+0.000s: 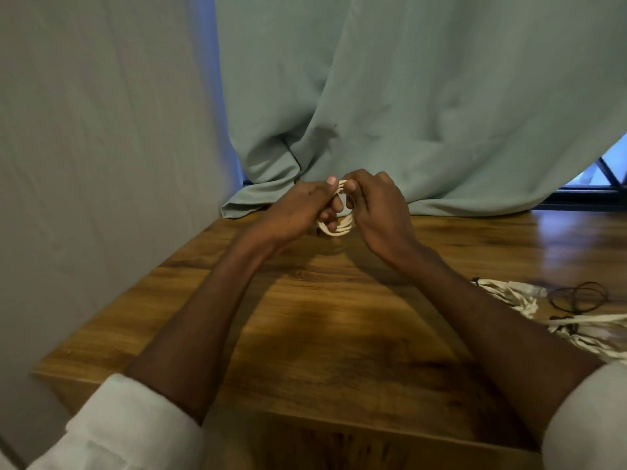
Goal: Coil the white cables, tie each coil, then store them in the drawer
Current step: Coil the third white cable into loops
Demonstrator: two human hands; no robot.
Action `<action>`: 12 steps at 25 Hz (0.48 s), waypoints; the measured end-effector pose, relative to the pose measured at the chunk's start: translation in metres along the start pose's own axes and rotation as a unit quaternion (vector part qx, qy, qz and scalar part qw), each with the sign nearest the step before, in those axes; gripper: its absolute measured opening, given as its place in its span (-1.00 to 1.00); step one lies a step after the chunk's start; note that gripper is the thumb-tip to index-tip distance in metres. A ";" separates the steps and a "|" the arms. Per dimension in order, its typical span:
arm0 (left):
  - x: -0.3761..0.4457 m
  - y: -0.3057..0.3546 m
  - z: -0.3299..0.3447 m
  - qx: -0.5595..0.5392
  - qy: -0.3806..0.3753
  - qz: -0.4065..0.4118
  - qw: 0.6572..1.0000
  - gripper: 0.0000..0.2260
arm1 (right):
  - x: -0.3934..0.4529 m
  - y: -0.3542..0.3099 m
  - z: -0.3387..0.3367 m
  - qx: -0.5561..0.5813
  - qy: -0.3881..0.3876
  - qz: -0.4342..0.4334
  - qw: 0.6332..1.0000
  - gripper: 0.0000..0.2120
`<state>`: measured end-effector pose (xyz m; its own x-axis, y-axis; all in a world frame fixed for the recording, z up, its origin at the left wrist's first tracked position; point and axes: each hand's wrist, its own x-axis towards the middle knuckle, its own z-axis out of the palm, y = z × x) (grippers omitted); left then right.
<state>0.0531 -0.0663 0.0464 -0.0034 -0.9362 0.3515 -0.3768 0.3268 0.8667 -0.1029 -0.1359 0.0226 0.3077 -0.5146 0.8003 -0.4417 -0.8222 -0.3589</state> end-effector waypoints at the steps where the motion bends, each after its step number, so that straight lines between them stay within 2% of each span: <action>1: -0.003 0.004 0.002 0.040 0.013 0.011 0.999 -0.59 | -0.001 0.000 -0.003 -0.004 -0.008 -0.005 1.000 -0.79; 3: -0.006 0.008 0.009 0.058 0.029 0.021 0.998 -0.62 | 0.000 -0.004 -0.012 0.004 -0.022 -0.012 1.000 -0.76; 7: -0.005 0.019 0.041 -0.060 0.057 0.030 0.996 -0.63 | -0.003 -0.013 -0.059 -0.007 0.013 0.005 1.000 -0.79; 10: -0.003 0.031 0.092 -0.076 0.026 0.075 0.994 -0.64 | -0.021 -0.009 -0.113 -0.058 0.047 0.018 0.997 -0.82; 12: -0.001 0.035 0.126 -0.076 0.004 0.076 0.994 -0.63 | -0.036 0.002 -0.153 -0.083 0.085 0.056 0.991 -0.82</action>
<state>-0.0769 -0.0702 0.0319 -0.0420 -0.8735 0.4851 -0.2274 0.4811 0.8466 -0.2442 -0.0817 0.0666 0.1091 -0.5403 0.8344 -0.6024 -0.7036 -0.3768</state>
